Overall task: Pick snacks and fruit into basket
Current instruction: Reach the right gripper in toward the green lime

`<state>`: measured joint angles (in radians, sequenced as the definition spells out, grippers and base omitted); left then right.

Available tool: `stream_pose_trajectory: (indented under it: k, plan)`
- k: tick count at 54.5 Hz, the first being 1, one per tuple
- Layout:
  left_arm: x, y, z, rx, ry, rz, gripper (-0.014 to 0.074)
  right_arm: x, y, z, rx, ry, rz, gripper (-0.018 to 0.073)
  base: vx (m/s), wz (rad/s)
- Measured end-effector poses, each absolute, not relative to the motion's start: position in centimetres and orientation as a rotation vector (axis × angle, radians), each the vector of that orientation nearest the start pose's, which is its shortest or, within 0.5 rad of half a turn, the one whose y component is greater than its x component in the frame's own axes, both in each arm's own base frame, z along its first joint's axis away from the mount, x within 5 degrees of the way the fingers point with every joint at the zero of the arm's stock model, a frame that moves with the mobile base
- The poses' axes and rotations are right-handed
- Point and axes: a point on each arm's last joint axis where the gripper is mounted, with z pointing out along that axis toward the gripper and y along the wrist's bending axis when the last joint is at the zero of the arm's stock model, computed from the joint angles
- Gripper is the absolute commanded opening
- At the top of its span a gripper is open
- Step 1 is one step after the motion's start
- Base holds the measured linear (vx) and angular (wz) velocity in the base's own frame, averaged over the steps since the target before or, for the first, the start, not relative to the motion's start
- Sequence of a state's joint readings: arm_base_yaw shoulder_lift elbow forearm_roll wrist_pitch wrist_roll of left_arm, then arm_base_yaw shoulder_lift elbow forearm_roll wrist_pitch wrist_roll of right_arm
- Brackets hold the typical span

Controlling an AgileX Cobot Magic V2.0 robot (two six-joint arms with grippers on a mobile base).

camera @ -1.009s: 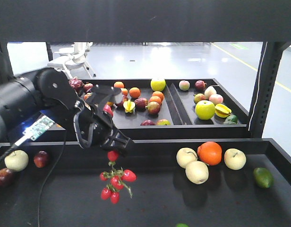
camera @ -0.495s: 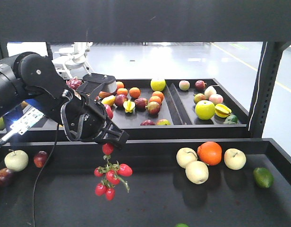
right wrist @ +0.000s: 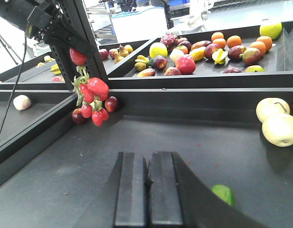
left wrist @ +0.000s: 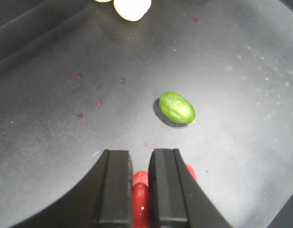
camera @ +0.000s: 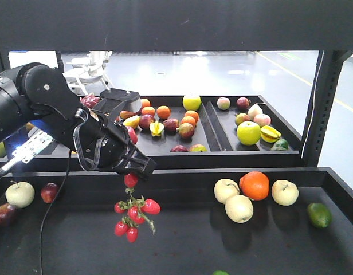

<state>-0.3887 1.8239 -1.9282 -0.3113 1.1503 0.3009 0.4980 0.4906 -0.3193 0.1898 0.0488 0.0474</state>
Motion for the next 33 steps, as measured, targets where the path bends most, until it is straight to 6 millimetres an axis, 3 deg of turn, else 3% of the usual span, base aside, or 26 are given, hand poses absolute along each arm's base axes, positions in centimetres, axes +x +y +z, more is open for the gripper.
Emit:
stream_pose_trajectory:
  k: [22, 33]
  plan:
    - [36.2, -17.6, 38.5, 0.805, 2.38, -0.445, -0.0006, 10.0, 5.4, 28.6, -0.213, 1.653, 0.556, 0.0, 0.0, 0.0]
    - [36.2, -17.6, 38.5, 0.805, 2.38, -0.445, -0.0006, 12.3, 6.6, 30.5, -0.221, 1.688, 0.547, 0.0001, 0.0, 0.0]
